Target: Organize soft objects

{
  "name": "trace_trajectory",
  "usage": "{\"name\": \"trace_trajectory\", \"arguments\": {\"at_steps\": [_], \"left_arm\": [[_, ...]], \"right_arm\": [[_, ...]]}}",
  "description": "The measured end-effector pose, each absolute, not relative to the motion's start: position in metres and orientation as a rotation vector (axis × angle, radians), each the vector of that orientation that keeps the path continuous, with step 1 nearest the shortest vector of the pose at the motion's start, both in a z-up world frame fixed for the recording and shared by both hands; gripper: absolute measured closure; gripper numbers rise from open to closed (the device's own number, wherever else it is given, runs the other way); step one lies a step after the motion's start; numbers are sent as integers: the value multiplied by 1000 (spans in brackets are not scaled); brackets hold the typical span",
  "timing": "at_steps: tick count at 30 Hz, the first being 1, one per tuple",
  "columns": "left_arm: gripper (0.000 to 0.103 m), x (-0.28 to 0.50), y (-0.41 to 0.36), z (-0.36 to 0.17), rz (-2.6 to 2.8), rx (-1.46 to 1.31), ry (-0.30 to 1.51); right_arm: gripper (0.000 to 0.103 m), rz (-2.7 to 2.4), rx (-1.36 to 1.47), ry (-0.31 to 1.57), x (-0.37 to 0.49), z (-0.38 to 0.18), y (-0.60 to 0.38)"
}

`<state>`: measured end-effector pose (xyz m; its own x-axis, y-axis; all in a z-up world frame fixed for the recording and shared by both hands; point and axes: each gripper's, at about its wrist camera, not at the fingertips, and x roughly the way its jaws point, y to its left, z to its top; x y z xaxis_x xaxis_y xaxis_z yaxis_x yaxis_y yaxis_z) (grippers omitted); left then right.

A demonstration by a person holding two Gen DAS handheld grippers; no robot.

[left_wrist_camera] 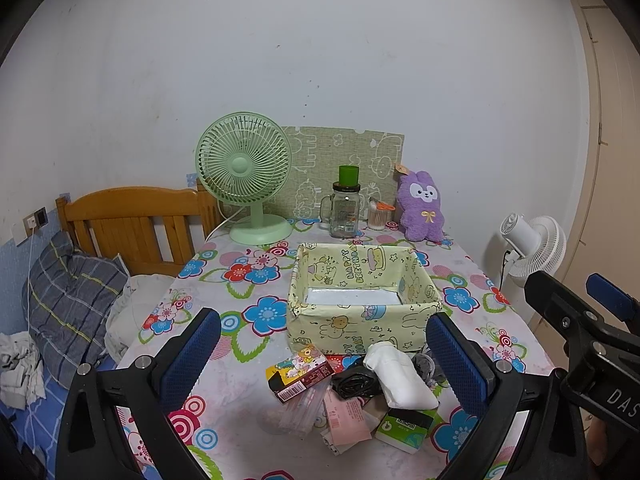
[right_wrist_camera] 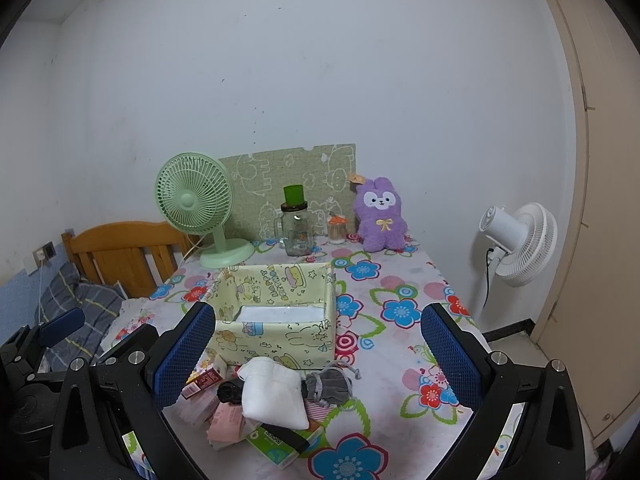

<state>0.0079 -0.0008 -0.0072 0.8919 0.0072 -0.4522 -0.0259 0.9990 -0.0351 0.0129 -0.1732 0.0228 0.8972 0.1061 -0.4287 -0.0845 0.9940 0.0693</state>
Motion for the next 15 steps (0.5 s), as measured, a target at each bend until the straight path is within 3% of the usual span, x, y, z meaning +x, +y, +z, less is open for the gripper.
{"name": "trace_trajectory", "arguments": {"at_steps": [15], "left_arm": [[0, 9, 2, -10, 23, -50, 474]], "right_arm": [[0, 108, 49, 448, 13, 24, -171]]}}
